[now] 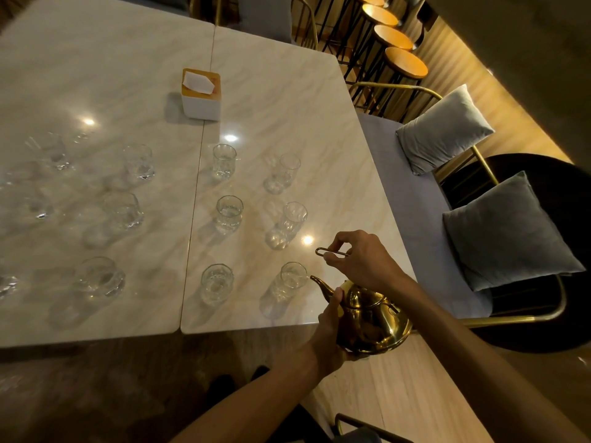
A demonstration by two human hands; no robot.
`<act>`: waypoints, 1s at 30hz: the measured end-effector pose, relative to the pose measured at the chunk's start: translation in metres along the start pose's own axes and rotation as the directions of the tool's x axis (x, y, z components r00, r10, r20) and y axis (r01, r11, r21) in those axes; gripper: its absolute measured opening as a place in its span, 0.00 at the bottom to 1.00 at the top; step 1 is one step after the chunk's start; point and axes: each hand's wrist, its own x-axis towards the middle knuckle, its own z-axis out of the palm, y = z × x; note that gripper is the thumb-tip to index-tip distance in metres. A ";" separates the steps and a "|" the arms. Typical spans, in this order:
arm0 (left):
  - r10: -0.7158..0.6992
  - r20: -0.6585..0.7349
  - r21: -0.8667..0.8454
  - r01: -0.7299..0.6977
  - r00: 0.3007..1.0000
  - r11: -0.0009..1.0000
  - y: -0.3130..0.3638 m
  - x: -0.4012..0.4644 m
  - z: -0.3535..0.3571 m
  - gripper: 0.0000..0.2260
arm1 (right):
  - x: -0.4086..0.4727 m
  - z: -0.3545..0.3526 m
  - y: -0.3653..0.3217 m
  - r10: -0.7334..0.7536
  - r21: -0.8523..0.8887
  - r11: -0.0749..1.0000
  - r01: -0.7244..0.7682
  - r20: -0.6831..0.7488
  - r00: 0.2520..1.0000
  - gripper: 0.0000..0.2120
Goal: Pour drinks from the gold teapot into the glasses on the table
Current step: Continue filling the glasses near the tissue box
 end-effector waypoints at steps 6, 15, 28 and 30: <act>-0.019 -0.054 0.006 0.019 0.998 1.000 0.004 -0.008 0.004 0.29 | 0.000 0.001 0.000 0.003 0.010 1.000 -0.003 -0.007 1.000 0.10; -0.074 -0.134 0.055 0.082 0.988 0.995 0.003 -0.013 -0.003 0.41 | -0.023 0.010 0.014 0.052 0.155 0.987 -0.041 -0.062 0.997 0.08; 0.069 -0.437 0.266 0.056 0.897 0.962 0.011 -0.010 -0.004 0.37 | -0.062 0.015 0.042 0.151 0.464 0.886 -0.020 -0.248 0.957 0.04; 0.133 -0.453 0.288 0.003 0.882 0.958 0.014 -0.005 -0.007 0.41 | -0.060 0.013 0.044 0.154 0.494 0.869 0.004 -0.279 0.948 0.02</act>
